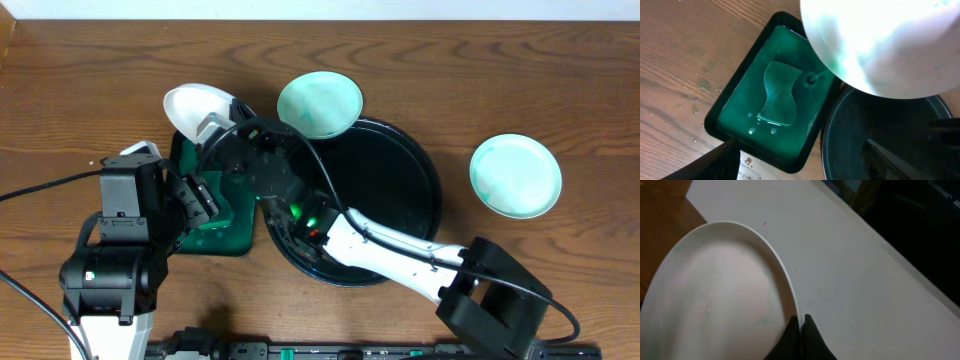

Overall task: Clean dirty plates on tray and stack at the side
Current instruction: 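Lift the white plate off the black tray with the right gripper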

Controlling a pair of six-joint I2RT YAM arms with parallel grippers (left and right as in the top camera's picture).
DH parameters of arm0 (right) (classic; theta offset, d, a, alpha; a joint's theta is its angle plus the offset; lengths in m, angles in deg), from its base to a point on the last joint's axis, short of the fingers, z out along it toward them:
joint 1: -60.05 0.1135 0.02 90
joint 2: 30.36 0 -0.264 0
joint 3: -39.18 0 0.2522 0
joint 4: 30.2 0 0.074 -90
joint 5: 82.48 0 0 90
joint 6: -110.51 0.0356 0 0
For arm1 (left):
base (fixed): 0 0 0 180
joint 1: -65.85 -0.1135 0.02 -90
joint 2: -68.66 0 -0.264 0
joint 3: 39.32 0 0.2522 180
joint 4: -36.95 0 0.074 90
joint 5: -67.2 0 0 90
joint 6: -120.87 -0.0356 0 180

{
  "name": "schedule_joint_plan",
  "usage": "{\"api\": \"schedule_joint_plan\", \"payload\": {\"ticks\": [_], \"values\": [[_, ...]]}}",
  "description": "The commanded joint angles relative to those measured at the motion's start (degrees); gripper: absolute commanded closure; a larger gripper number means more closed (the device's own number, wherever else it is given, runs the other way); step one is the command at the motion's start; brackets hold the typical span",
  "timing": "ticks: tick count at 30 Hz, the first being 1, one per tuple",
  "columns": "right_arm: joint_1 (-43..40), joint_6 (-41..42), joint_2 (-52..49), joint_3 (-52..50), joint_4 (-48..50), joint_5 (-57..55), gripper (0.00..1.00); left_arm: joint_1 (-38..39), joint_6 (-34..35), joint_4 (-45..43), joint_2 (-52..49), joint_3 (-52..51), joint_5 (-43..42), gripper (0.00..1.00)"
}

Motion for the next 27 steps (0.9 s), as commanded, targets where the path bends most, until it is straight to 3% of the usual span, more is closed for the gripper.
{"api": "schedule_joint_plan", "payload": {"ticks": [1,27], "values": [[1.0,-2.6,2.0,0.5,0.8,-1.3,0.99,-0.3,-0.2,0.2,0.0,1.2,0.1,0.22],[0.8,-1.9,2.0,0.5,1.6,-2.4,0.99,-0.3,-0.2,0.2,0.0,1.2,0.1,0.22]]}}
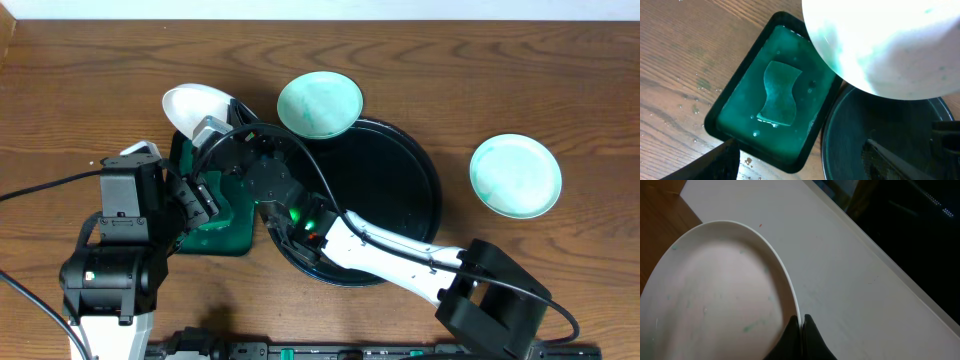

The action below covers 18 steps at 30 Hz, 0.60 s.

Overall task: Clean dirty plates on tray and stack at the side
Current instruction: 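Lift the white plate off the black tray with the right gripper, then stack the white plate onto the cleaned green plate at right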

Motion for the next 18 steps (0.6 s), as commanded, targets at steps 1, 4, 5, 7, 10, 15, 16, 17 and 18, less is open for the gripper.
{"api": "schedule_joint_plan", "payload": {"ticks": [1,4,5,7,10,15,16,17,18], "values": [[-0.2,1.9,2.0,0.5,0.0,-0.8,0.99,-0.3,-0.2,0.2,0.0,1.2,0.1,0.21],[-3.2,13.1,2.0,0.5,-4.0,-0.5,0.99,-0.3,-0.2,0.2,-0.1,1.2,0.1,0.22],[-4.3,16.9,2.0,0.5,-5.9,0.0,0.99,-0.3,-0.2,0.2,0.0,1.2,0.1,0.21],[-8.3,31.1,2.0,0.5,-13.8,8.0,0.99,-0.3,-0.2,0.2,0.0,1.2,0.1,0.21],[-14.0,43.4,2.0,0.5,-21.9,30.1,0.99,-0.3,-0.2,0.2,0.0,1.2,0.1,0.22],[-22.3,56.7,6.9,0.5,-25.9,48.5,0.99,-0.3,-0.2,0.2,0.0,1.2,0.1,0.21],[-23.9,57.5,8.7,0.5,-27.4,50.4,0.99,-0.3,-0.2,0.2,0.0,1.2,0.1,0.22],[-25.3,58.0,10.6,0.5,-29.0,51.6,0.99,-0.3,-0.2,0.2,0.0,1.2,0.1,0.22],[-27.1,58.4,12.5,0.5,-31.1,52.5,0.99,-0.3,-0.2,0.2,0.0,1.2,0.1,0.21]]}}
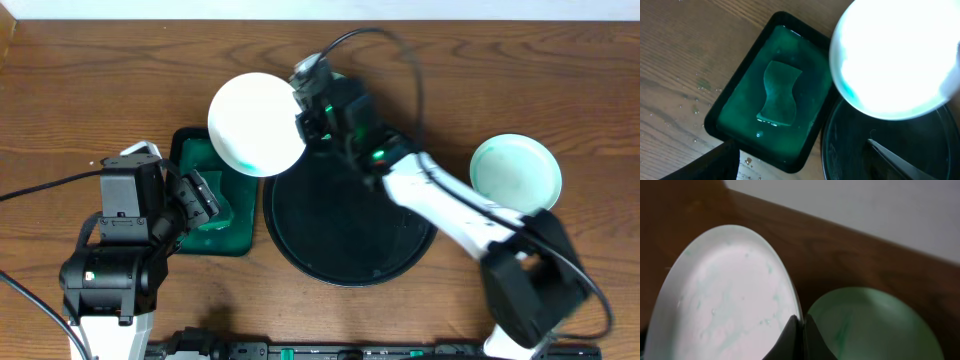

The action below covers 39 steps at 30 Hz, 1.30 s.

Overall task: Clean dirty plates on tray and stack at the side
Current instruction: 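Stack the white plate onto the cleaned green plate at right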

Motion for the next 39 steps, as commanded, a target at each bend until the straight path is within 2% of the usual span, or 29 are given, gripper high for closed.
{"api": "schedule_joint_plan", "payload": {"ticks": [1,8,13,18,22,27,31,32,33,35,39], "values": [[-6.2,10.2,11.1,0.4,-5.5,12.3,0.99,-0.3,-0.1,0.2,0.0,1.2,0.1,0.21],[-25.2,14.3,22.6,0.4,-30.6,12.2,0.99,-0.3,-0.1,0.2,0.0,1.2,0.1,0.21],[-42.8,14.3,22.3,0.3,-47.4,11.6,0.99,-0.3,-0.1,0.2,0.0,1.2,0.1,0.21],[-57.7,14.3,18.1,-1.7,-53.0,10.5,0.99,-0.3,-0.1,0.2,0.0,1.2,0.1,0.21],[-65.7,14.3,15.0,-6.5,-53.3,9.8,0.99,-0.3,-0.1,0.2,0.0,1.2,0.1,0.21],[-71.2,16.8,12.3,-13.1,-48.2,7.3,0.99,-0.3,-0.1,0.2,0.0,1.2,0.1,0.21],[-71.5,15.3,12.0,-16.1,-44.5,7.5,0.99,-0.3,-0.1,0.2,0.0,1.2,0.1,0.21],[-71.2,13.8,12.1,-15.9,-43.8,8.3,0.93,-0.3,-0.1,0.2,-0.1,1.2,0.1,0.21],[-70.4,10.9,12.9,-15.4,-43.0,11.7,0.66,-0.3,-0.1,0.2,0.0,1.2,0.1,0.21],[-68.9,9.5,14.6,-14.1,-43.0,15.1,0.61,-0.3,-0.1,0.2,0.0,1.2,0.1,0.21],[-62.5,5.3,20.0,-10.1,-43.2,20.1,0.61,-0.3,-0.1,0.2,0.0,1.2,0.1,0.21]]}}
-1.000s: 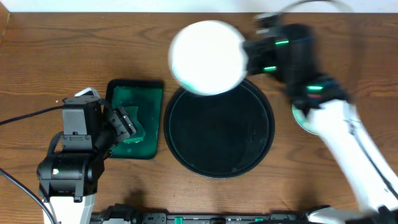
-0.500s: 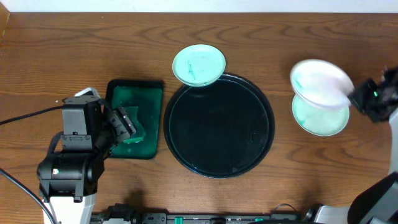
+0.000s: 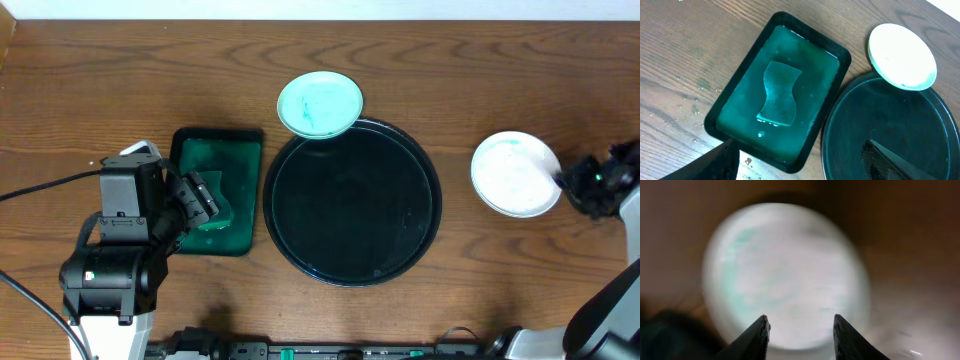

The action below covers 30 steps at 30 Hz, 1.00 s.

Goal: Clean dirty plates on tray and stack at the side

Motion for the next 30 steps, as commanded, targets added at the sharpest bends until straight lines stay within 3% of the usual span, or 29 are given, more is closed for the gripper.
{"api": "schedule_joint_plan", "payload": {"ticks": [1,7,10,15,18,24,30], "values": [[8.2,-6.4,7.5,6.0,-0.2,7.5,0.61,-0.3,-0.1,0.2,0.0,1.1,0.1,0.21],[28.0,-11.8,11.5,13.0,-0.1,7.8,0.58,-0.3,-0.1,0.2,0.0,1.1,0.1,0.21],[38.9,-13.7,10.7,13.7,3.0,0.7,0.56,-0.3,-0.1,0.2,0.0,1.1,0.1,0.21],[51.6,-17.8,3.8,13.7,10.3,-11.0,0.37,-0.3,-0.1,0.2,0.0,1.1,0.1,0.21],[55.3,-18.6,-3.1,13.7,17.3,-16.2,0.29,-0.3,-0.1,0.2,0.0,1.1,0.1,0.21],[55.6,-18.6,-19.1,13.7,36.7,-18.1,0.29,-0.3,-0.1,0.2,0.0,1.1,0.1,0.21],[56.0,-18.5,-26.5,13.7,41.1,-15.7,0.32,-0.3,-0.1,0.2,0.0,1.1,0.1,0.21]]}}
